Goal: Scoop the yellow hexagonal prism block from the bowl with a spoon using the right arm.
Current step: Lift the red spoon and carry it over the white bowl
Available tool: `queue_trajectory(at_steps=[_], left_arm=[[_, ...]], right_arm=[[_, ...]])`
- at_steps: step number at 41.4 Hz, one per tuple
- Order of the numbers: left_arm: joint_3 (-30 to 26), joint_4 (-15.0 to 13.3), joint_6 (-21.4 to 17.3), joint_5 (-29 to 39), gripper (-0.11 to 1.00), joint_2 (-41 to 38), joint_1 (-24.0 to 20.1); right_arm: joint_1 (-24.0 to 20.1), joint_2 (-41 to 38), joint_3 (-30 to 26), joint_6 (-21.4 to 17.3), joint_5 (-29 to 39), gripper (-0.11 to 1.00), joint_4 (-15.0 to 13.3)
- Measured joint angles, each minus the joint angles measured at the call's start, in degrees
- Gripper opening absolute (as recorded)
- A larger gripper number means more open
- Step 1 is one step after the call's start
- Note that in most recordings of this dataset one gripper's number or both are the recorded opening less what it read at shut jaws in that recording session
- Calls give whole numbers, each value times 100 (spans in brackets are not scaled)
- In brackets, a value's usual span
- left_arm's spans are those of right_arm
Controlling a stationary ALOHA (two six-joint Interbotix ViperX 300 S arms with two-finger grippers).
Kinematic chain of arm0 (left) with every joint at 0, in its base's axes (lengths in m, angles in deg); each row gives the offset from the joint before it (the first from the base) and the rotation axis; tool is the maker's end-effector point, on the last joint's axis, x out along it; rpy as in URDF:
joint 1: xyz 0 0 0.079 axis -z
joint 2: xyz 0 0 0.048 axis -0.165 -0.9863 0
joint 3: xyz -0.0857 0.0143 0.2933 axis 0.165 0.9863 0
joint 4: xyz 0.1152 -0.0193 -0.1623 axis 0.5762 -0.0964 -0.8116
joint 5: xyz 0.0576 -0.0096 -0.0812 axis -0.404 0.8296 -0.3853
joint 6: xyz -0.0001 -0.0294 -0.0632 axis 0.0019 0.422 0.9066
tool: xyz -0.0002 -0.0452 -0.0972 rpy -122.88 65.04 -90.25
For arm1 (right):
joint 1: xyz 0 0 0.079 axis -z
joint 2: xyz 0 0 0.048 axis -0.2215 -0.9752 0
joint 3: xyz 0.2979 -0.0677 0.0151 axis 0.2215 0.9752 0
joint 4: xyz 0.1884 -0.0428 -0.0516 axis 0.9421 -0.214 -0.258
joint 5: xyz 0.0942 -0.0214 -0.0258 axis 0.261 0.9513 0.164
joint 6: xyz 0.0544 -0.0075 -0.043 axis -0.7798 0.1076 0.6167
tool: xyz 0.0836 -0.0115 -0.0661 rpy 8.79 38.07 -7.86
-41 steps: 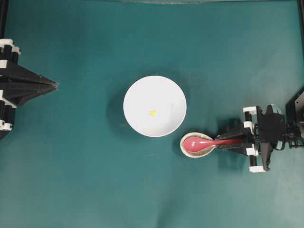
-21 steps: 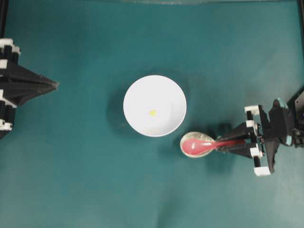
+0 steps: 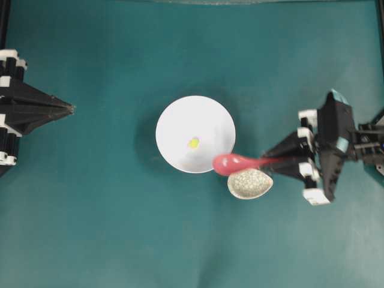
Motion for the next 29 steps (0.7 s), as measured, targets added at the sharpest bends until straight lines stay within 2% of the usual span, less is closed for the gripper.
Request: queue_trajectory(at_steps=[8, 18, 29], left_arm=[[0, 0, 44, 0, 0, -70, 0], [0, 0, -18, 0, 0, -158, 0], [0, -9, -18, -9, 0, -167, 0]], right_arm=[[835, 9, -738, 343, 1582, 22, -88], [1705, -97, -1468, 378, 3129, 22, -176], [1934, -580, -2224, 352, 4509, 22, -299]])
